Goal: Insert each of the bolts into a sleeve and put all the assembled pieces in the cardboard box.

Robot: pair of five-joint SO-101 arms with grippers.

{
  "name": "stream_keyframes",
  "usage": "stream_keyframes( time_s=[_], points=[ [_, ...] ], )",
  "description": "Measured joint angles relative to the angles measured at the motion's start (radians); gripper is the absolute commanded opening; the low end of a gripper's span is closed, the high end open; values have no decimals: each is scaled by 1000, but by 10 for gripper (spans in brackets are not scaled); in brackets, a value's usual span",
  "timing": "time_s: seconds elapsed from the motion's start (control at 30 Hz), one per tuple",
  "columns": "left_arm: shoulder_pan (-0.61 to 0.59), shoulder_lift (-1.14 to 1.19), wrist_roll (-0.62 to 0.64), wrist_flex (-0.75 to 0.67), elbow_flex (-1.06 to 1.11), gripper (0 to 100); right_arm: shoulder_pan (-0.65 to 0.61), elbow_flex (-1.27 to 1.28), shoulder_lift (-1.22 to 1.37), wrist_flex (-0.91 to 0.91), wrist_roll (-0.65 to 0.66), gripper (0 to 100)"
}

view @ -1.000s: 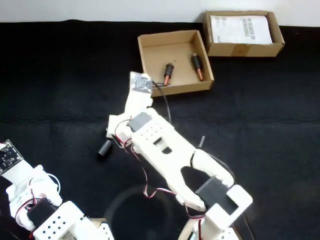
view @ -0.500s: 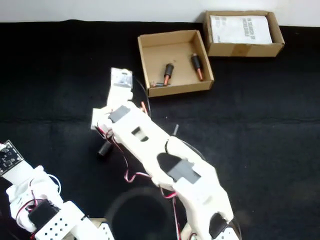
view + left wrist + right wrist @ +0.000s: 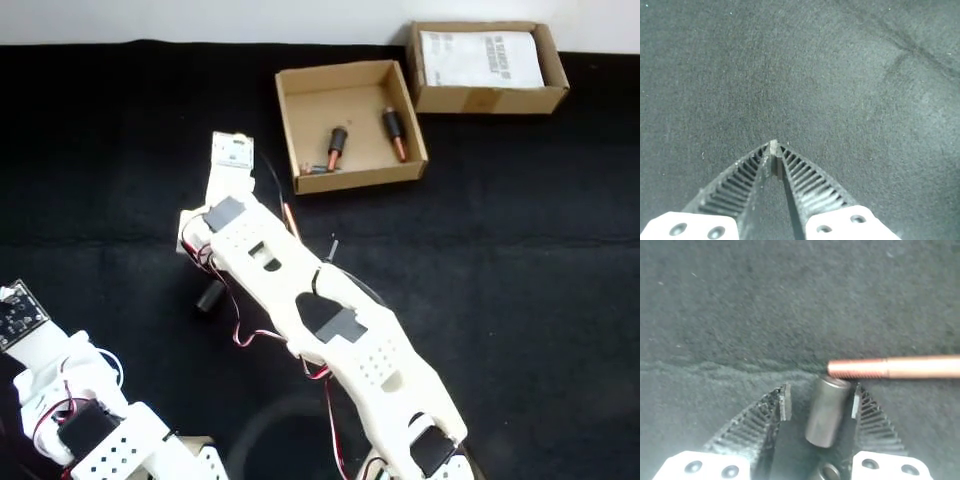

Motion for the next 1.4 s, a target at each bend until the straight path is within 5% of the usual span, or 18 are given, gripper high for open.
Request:
stream_keyframes(
  time_s=[0.23, 0.43, 0.97, 1.4],
  points=[
    [0, 0, 0, 0, 0, 10, 3, -9, 5, 34, 0, 175],
    [0, 0, 0, 0, 0, 10, 9, -9, 12, 31, 0, 5],
    [0, 0, 0, 0, 2, 10, 57, -129, 52, 72, 29, 8],
    [0, 0, 0, 0, 2, 10, 204, -422, -230, 348, 106, 8]
  ],
)
